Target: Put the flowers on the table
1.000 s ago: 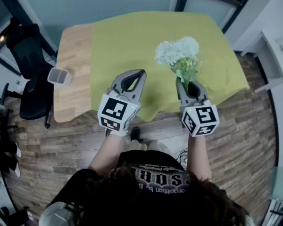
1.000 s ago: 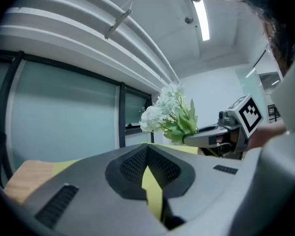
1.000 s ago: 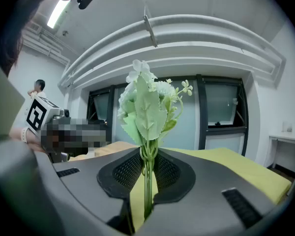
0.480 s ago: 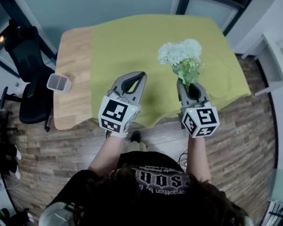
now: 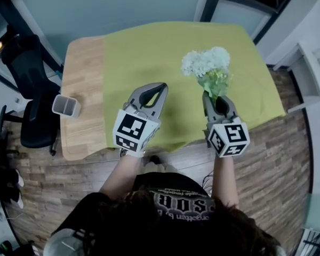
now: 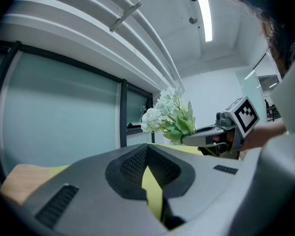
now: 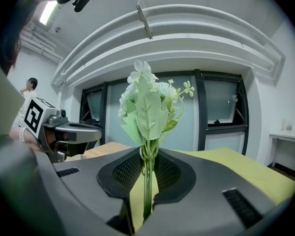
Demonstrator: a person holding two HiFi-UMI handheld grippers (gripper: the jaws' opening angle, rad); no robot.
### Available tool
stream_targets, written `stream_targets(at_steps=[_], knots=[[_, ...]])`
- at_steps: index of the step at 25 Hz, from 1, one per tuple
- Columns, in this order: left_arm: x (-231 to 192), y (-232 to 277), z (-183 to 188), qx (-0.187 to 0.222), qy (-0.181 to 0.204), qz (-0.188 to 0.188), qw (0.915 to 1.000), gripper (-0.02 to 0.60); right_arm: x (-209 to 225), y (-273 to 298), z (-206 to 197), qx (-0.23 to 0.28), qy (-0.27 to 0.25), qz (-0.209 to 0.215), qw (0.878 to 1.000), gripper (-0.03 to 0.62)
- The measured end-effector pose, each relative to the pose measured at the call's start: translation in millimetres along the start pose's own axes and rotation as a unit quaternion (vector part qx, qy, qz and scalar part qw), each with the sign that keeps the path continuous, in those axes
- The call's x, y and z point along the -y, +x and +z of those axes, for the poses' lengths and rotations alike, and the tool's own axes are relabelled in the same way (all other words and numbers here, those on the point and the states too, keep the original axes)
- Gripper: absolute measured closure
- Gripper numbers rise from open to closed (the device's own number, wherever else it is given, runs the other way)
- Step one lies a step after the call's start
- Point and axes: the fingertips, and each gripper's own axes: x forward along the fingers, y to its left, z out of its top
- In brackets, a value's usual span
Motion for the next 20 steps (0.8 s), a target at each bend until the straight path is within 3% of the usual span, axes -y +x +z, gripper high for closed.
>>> stream_targets(at_steps=[20], knots=[[-67.6, 36.1, -7.6, -0.004, -0.007, -0.006, 1.0, 0.584, 9.7, 77.8, 4.6, -0.013, -0.006, -0.007, 1.0, 0.523]])
